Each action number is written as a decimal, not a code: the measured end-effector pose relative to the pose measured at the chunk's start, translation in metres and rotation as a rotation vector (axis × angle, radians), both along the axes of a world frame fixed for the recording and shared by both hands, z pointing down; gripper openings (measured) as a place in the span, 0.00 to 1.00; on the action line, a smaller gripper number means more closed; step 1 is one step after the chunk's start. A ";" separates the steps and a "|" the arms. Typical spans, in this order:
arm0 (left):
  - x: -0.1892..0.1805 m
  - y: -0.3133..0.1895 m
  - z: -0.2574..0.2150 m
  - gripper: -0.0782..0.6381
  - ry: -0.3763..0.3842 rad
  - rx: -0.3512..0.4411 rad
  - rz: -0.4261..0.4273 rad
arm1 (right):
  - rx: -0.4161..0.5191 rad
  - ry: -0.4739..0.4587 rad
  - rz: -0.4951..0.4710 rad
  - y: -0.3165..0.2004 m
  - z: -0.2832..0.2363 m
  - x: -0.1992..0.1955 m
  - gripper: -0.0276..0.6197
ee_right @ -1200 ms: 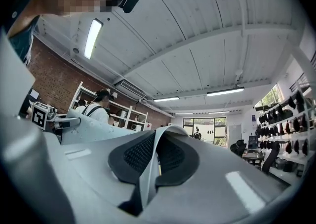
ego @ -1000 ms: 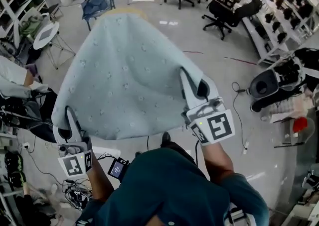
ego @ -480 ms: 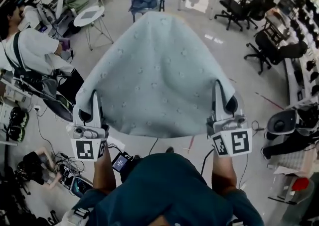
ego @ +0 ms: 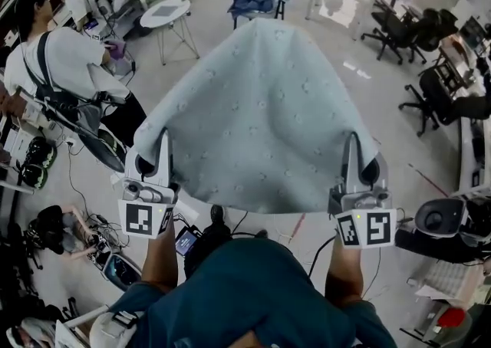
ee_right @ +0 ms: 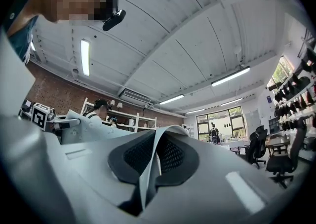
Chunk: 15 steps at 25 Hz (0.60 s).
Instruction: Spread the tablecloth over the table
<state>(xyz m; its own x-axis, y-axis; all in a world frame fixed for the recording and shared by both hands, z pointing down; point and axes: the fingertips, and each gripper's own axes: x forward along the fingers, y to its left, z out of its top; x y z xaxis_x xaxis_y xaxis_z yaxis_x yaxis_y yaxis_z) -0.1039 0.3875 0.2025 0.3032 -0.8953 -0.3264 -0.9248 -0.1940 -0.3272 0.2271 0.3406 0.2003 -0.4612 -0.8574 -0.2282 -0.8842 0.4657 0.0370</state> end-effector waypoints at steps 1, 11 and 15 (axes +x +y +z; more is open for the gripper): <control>0.001 -0.005 0.000 0.12 -0.003 -0.003 0.004 | -0.005 -0.003 0.003 -0.004 0.002 0.001 0.06; -0.013 -0.087 0.011 0.12 0.006 -0.004 0.108 | -0.016 0.004 0.103 -0.051 0.009 -0.010 0.06; -0.016 -0.131 0.008 0.12 0.031 -0.006 0.171 | -0.011 0.025 0.168 -0.077 0.000 -0.013 0.06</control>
<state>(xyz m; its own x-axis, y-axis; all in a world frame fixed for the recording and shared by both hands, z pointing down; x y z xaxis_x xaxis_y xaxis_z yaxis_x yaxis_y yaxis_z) -0.1200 0.2569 0.2107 0.4412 -0.8336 -0.3324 -0.8878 -0.3511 -0.2976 0.2140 0.2639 0.2003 -0.3164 -0.9253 -0.2092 -0.9485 0.3118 0.0555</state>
